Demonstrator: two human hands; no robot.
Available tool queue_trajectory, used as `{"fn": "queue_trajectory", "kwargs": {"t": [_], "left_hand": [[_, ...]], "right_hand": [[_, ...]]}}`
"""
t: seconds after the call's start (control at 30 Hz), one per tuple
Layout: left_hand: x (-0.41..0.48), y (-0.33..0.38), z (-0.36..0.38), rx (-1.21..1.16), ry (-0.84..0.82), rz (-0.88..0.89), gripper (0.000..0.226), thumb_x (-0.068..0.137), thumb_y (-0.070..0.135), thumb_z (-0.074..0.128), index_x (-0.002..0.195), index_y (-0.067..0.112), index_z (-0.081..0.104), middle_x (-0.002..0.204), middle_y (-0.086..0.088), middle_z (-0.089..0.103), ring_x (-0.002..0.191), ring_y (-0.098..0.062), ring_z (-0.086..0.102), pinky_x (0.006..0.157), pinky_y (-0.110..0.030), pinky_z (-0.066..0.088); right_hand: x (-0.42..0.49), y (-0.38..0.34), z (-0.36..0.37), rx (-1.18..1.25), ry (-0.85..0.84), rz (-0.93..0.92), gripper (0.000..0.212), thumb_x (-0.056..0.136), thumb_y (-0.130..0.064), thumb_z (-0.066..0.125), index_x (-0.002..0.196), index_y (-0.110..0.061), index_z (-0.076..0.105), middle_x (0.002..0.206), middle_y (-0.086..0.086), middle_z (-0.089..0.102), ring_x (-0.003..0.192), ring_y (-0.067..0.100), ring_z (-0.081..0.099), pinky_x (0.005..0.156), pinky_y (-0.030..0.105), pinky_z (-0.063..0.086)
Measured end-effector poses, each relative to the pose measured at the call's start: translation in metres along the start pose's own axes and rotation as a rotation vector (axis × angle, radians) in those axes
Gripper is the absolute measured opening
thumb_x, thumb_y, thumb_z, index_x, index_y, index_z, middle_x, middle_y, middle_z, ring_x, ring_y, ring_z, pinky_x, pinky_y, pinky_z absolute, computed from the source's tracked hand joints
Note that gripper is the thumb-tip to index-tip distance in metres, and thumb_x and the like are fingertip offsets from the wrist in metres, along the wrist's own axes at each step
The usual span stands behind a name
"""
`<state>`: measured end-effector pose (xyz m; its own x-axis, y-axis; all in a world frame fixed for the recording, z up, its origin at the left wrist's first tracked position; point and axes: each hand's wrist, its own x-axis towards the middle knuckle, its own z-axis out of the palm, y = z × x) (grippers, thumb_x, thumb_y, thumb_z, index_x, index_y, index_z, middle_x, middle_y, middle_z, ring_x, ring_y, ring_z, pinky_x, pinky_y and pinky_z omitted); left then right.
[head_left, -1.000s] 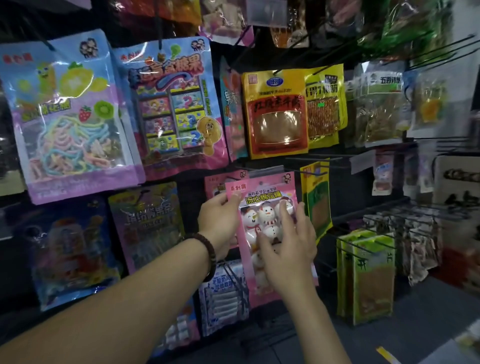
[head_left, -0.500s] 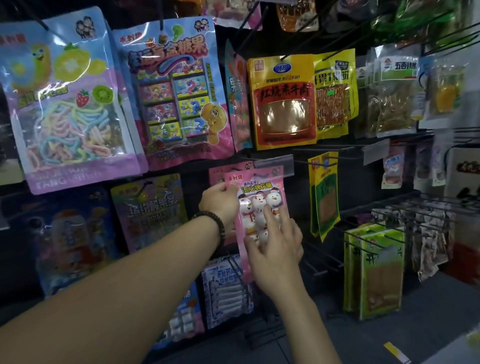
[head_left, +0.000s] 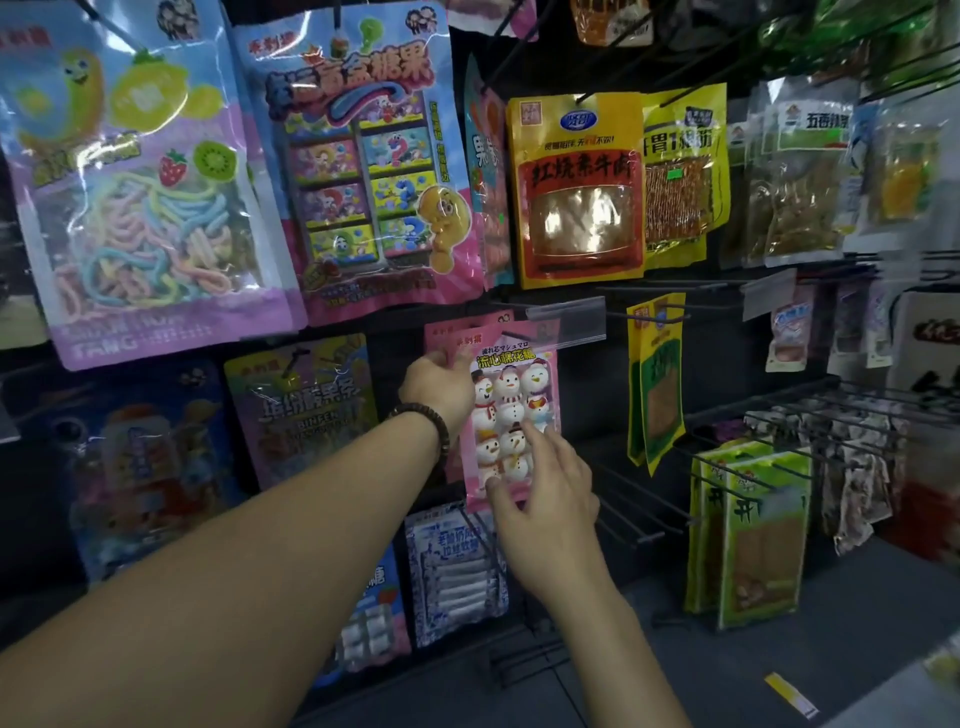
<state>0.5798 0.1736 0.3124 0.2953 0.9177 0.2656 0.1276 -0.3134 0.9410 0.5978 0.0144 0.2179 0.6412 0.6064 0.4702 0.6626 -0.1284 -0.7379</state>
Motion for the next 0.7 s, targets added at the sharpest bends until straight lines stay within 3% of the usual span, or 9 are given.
{"fn": "queue_trajectory", "kwargs": {"t": [0.07, 0.2, 0.27, 0.37, 0.47, 0.57, 0.7], "left_hand": [[-0.011, -0.001, -0.011, 0.054, 0.006, 0.016, 0.044, 0.100, 0.051, 0.062, 0.129, 0.019, 0.064, 0.124, -0.004, 0.071, 0.110, -0.027, 0.068, 0.100, -0.042, 0.058], [-0.043, -0.014, -0.049, 0.186, -0.067, 0.058, 0.023, 0.099, 0.044, 0.067, 0.108, 0.025, 0.056, 0.099, 0.003, 0.068, 0.086, -0.018, 0.066, 0.078, -0.033, 0.055], [-0.064, -0.023, -0.076, 0.216, -0.151, 0.059, 0.015, 0.099, 0.034, 0.070, 0.106, 0.023, 0.062, 0.092, 0.001, 0.071, 0.080, -0.019, 0.069, 0.068, -0.032, 0.057], [-0.100, -0.037, -0.125, 0.330, -0.289, 0.146, 0.001, 0.100, 0.021, 0.070, 0.100, 0.022, 0.070, 0.083, 0.004, 0.071, 0.072, -0.014, 0.068, 0.056, -0.020, 0.050], [-0.136, -0.044, -0.178, 0.480, -0.416, 0.220, 0.006, 0.101, 0.025, 0.069, 0.097, 0.026, 0.072, 0.086, 0.009, 0.071, 0.075, -0.006, 0.066, 0.059, -0.014, 0.047], [-0.177, -0.054, -0.234, 0.617, -0.502, 0.256, 0.009, 0.101, 0.032, 0.067, 0.096, 0.029, 0.074, 0.091, 0.012, 0.074, 0.083, -0.002, 0.069, 0.070, -0.020, 0.056], [-0.236, -0.091, -0.308, 0.747, -0.583, 0.232, 0.009, 0.098, 0.038, 0.070, 0.091, 0.034, 0.073, 0.087, 0.019, 0.073, 0.082, 0.003, 0.067, 0.073, -0.020, 0.053]], "right_hand": [[-0.006, -0.003, -0.003, -0.048, -0.015, -0.015, 0.069, 0.104, -0.044, 0.055, 0.163, -0.039, 0.019, 0.172, -0.007, 0.013, 0.157, 0.016, 0.007, 0.126, 0.051, 0.015], [-0.029, -0.012, -0.011, -0.161, -0.054, -0.028, 0.071, 0.102, -0.043, 0.058, 0.163, -0.037, 0.022, 0.166, -0.005, 0.024, 0.154, 0.021, 0.017, 0.124, 0.050, 0.023], [-0.042, -0.026, -0.011, -0.125, -0.035, 0.002, 0.067, 0.101, -0.040, 0.061, 0.161, -0.035, 0.030, 0.160, -0.004, 0.033, 0.150, 0.023, 0.027, 0.122, 0.051, 0.029], [-0.062, -0.051, -0.003, -0.021, -0.027, 0.010, 0.061, 0.100, -0.037, 0.063, 0.156, -0.031, 0.041, 0.156, -0.002, 0.042, 0.147, 0.023, 0.036, 0.121, 0.051, 0.034], [-0.089, -0.073, 0.006, -0.058, -0.109, -0.008, 0.057, 0.099, -0.040, 0.062, 0.152, -0.028, 0.046, 0.155, 0.001, 0.046, 0.149, 0.023, 0.037, 0.121, 0.047, 0.036], [-0.124, -0.092, 0.012, -0.036, -0.181, 0.016, 0.051, 0.099, -0.033, 0.066, 0.147, -0.021, 0.055, 0.143, 0.003, 0.057, 0.137, 0.022, 0.050, 0.114, 0.035, 0.041], [-0.177, -0.109, 0.030, -0.037, -0.338, 0.040, 0.045, 0.101, -0.030, 0.066, 0.143, -0.017, 0.060, 0.141, 0.004, 0.063, 0.133, 0.019, 0.056, 0.110, 0.031, 0.044]]}}
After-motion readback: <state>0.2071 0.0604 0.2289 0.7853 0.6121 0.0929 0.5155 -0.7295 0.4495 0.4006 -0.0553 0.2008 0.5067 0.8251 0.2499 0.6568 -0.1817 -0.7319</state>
